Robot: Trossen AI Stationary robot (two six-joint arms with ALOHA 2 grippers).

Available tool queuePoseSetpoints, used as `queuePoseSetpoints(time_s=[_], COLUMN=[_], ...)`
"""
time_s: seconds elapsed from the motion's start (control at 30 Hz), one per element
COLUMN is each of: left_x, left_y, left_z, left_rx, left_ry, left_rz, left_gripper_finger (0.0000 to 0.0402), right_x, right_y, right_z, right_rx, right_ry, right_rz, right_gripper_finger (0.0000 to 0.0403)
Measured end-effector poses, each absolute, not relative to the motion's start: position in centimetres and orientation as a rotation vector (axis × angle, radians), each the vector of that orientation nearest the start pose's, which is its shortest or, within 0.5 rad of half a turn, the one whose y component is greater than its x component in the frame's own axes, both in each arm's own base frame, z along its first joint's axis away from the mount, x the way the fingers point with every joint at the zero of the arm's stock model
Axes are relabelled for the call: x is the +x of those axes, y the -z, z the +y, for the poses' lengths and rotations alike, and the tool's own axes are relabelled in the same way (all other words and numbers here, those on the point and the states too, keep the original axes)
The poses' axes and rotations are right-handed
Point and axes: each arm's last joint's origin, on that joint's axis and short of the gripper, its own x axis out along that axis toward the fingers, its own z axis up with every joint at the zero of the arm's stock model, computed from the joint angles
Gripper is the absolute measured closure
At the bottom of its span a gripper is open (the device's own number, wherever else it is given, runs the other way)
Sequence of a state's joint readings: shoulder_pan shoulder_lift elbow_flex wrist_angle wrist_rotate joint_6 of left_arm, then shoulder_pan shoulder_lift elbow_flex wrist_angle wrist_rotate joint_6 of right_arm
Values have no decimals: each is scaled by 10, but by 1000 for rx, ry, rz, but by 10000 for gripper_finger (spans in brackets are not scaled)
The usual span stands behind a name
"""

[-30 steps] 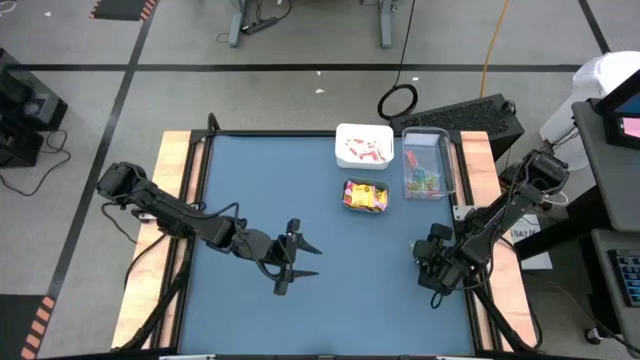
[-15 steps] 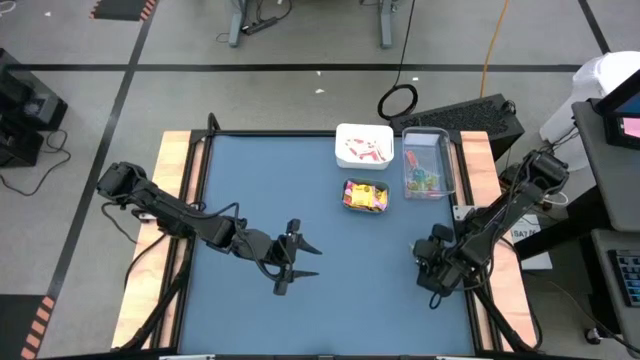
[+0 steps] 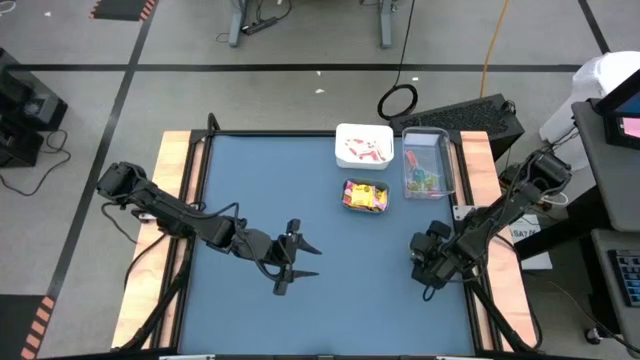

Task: Sort candy
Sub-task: Put the green candy into the transparent bin

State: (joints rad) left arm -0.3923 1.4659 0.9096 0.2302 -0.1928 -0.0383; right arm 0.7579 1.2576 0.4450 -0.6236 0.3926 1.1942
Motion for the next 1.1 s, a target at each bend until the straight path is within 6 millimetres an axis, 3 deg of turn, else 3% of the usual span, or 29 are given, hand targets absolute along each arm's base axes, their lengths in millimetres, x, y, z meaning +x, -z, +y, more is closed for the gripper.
queuePoseSetpoints(time_s=[0.3,0.83,1.0,1.1], left_x=[301,301,301,301], left_y=[-256,-256,-256,-256], left_z=[-118,-118,-118,-118], left_rx=[60,59,62,76], left_ry=[190,189,189,185], left_rz=[320,320,319,318], left_gripper_finger=[155,155,155,155], right_x=[124,129,133,140], right_y=[-118,-122,-126,-139], right_z=[102,106,110,118], right_rx=[270,266,283,327], right_ry=[408,378,337,285], right_rz=[1157,1112,1116,1093], right_gripper_finger=[178,317,333,334])
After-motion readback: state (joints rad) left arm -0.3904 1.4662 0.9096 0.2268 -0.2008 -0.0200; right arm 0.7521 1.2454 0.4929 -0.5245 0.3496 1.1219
